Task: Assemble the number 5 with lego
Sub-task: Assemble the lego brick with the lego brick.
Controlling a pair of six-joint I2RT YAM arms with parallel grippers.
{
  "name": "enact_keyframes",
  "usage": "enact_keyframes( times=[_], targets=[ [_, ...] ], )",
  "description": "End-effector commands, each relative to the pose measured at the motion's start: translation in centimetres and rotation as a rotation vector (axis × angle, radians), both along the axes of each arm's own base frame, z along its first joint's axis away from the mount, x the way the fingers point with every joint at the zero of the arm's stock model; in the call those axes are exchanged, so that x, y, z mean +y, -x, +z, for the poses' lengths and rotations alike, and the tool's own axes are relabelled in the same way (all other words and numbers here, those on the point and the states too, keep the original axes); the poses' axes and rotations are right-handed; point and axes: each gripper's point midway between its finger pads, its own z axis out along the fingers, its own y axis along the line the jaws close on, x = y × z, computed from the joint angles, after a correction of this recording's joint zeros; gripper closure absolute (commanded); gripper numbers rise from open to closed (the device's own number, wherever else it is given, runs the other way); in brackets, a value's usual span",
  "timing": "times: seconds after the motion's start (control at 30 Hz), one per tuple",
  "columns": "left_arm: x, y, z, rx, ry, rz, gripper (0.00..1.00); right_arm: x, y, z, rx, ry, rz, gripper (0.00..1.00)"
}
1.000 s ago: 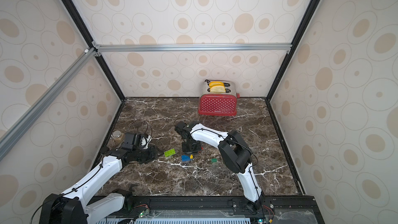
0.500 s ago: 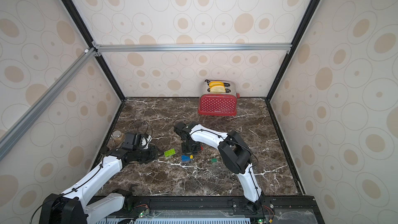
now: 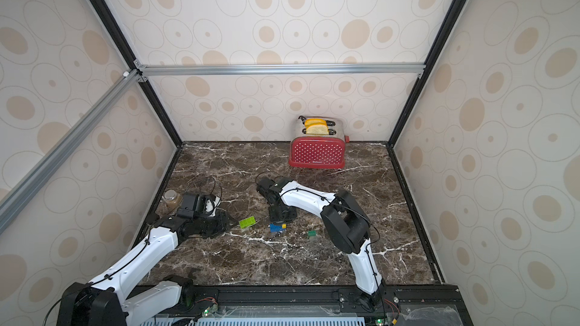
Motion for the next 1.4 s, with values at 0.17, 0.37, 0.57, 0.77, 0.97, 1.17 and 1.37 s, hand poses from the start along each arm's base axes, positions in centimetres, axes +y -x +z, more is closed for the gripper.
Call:
enact_keyframes(
  times=[0.17, 0.37, 0.57, 0.77, 0.97, 1.17, 1.37],
  targets=[
    [0.1, 0.2, 0.0, 0.002, -0.019, -0.011, 0.49, -4.2, 2.2, -7.4, 0.112, 0.221, 0.018, 0.87],
    [0.1, 0.2, 0.0, 0.004, -0.025, -0.011, 0.49, -3.1, 1.3, -4.8, 0.072, 0.176, 0.038, 0.84],
    [0.3, 0.2, 0.1, 0.001, -0.032, -0.006, 0.49, -1.7, -0.2, -0.7, 0.0, 0.117, 0.061, 0.73],
    [0.6, 0.2, 0.3, -0.005, -0.046, 0.002, 0.49, -1.0, -0.9, 2.4, -0.05, 0.065, 0.078, 0.64],
    [0.8, 0.2, 0.4, -0.01, -0.059, 0.005, 0.49, -1.0, -0.4, 5.1, -0.078, -0.015, 0.109, 0.61],
    [1.0, 0.2, 0.2, 0.0, -0.068, 0.011, 0.47, -3.6, 0.0, 6.8, -0.106, -0.092, 0.101, 0.61],
    [1.3, 0.2, 0.0, 0.006, -0.085, 0.031, 0.47, -7.9, 1.2, 6.9, -0.088, -0.139, 0.042, 0.61]
  ],
)
